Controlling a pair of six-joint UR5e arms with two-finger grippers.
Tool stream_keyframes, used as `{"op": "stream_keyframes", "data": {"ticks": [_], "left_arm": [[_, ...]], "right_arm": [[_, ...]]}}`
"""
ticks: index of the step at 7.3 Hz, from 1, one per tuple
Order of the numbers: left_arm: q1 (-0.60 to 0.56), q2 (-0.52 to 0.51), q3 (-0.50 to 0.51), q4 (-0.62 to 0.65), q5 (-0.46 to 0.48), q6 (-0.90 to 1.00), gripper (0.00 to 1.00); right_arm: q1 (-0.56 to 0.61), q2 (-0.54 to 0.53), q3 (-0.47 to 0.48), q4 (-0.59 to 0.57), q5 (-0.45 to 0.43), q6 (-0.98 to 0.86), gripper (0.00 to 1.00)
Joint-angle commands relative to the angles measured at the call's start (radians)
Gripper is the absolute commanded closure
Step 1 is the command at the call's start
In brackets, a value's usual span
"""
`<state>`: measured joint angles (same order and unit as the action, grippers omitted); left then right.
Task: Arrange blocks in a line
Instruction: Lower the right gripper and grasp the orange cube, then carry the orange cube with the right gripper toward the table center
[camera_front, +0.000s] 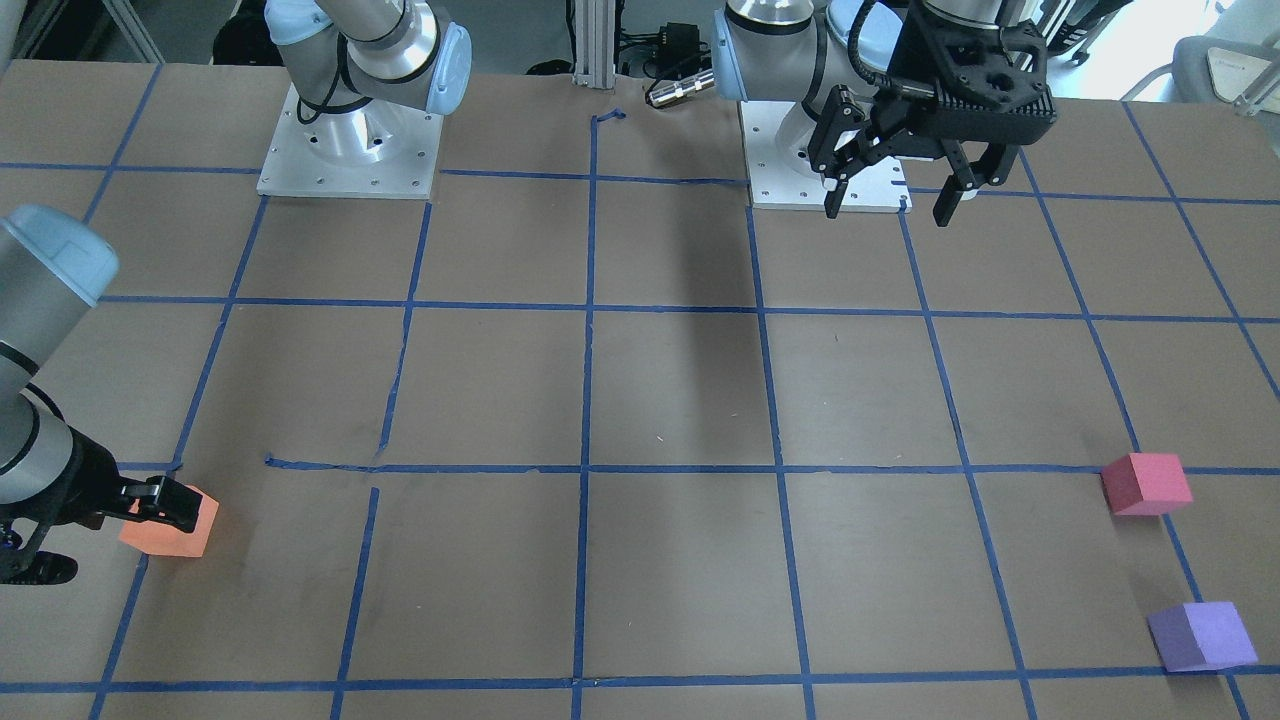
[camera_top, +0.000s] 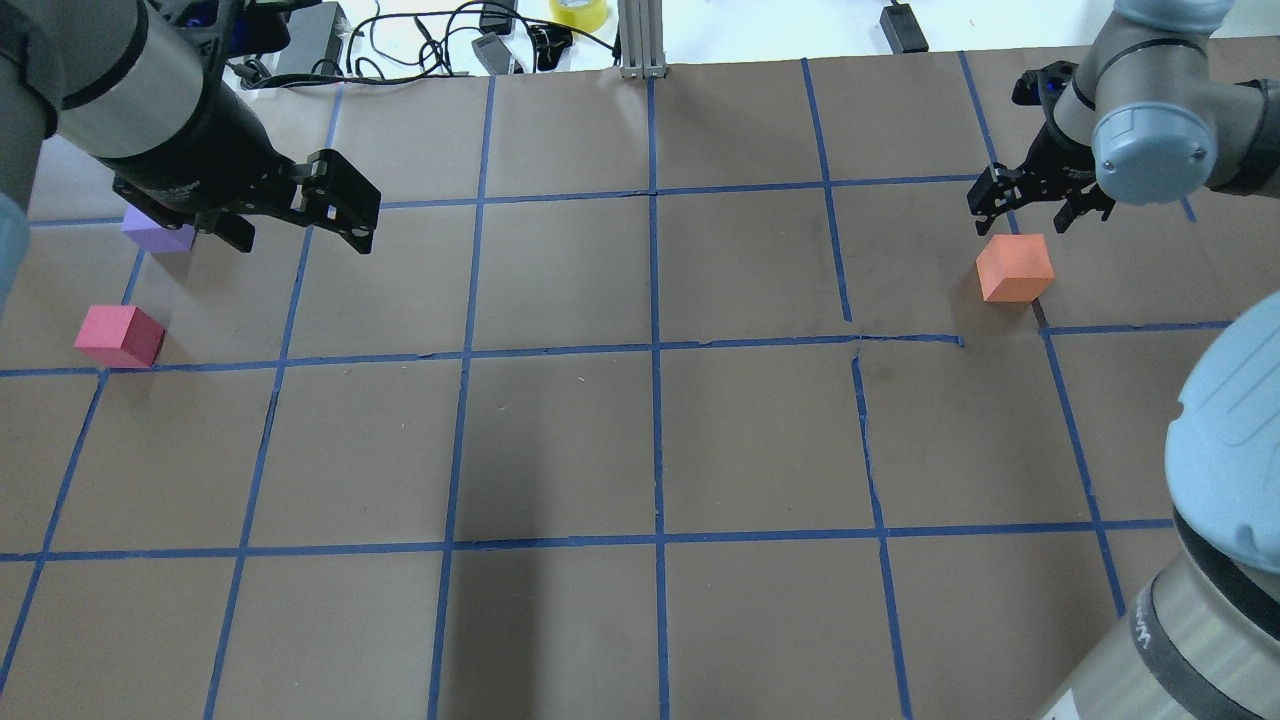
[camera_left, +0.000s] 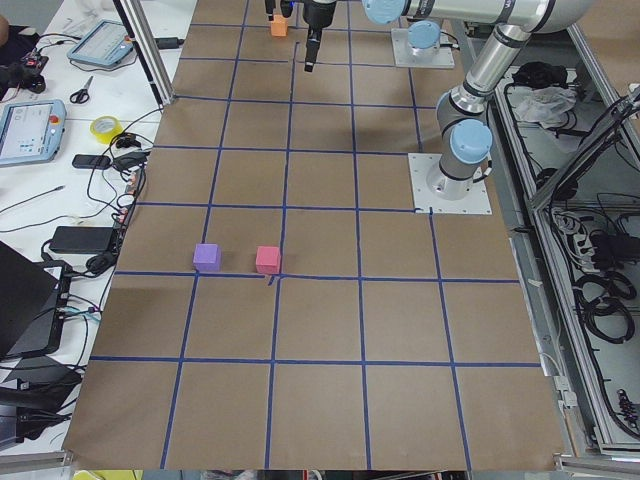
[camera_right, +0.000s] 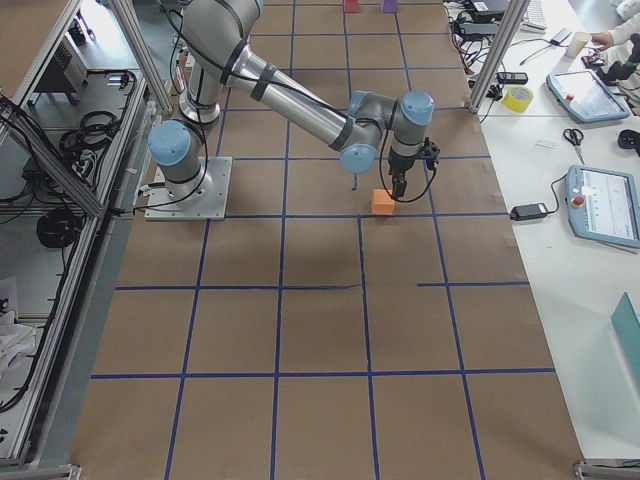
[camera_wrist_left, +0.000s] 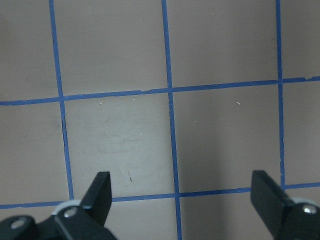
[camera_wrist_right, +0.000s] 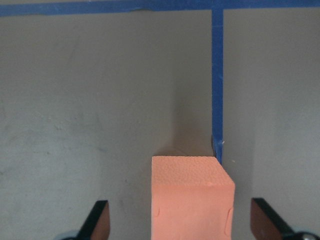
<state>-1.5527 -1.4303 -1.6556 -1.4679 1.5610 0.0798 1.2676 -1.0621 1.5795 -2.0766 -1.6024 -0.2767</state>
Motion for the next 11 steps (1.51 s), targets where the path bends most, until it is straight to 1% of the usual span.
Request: {"op": "stream_keyframes", "data": {"ticks": [1, 3, 5, 6, 7, 8, 9, 10, 11], "left_arm": [[0.002, -0.006, -0.006, 0.003, -0.003, 0.003, 0.00], [-0.007, -0.009, -0.018, 0.003, -0.004, 0.005, 0.00], [-0.009, 0.008, -0.016, -0.005, -0.004, 0.003, 0.00], [-0.009, 0.010, -0.018, -0.005, -0.001, 0.005, 0.00], [-0.007, 0.011, -0.018, -0.005, 0.004, 0.006, 0.00], [-0.009, 0.004, -0.018, -0.002, -0.005, 0.005, 0.00], [-0.009, -0.002, -0.015, 0.006, -0.006, 0.005, 0.00], [-0.009, -0.001, -0.016, 0.003, -0.003, 0.005, 0.00], [-0.007, -0.002, -0.015, 0.008, -0.004, 0.005, 0.00]], "right_arm": [[-0.001, 0.037, 0.016, -0.023, -0.031, -0.001, 0.05], [-0.002, 0.040, 0.043, -0.023, -0.021, 0.002, 0.11], [-0.002, 0.031, 0.066, -0.022, -0.033, -0.013, 0.61], [0.002, 0.021, 0.042, -0.017, -0.027, -0.027, 0.75], [0.016, -0.039, 0.039, 0.027, -0.018, -0.027, 0.89], [0.041, -0.064, 0.022, 0.088, 0.011, -0.024, 0.89], [0.114, -0.073, 0.005, 0.089, 0.065, -0.010, 0.89], [0.216, -0.073, -0.018, 0.089, 0.068, 0.066, 0.90], [0.287, -0.070, -0.035, 0.090, 0.082, 0.243, 0.91]]}}
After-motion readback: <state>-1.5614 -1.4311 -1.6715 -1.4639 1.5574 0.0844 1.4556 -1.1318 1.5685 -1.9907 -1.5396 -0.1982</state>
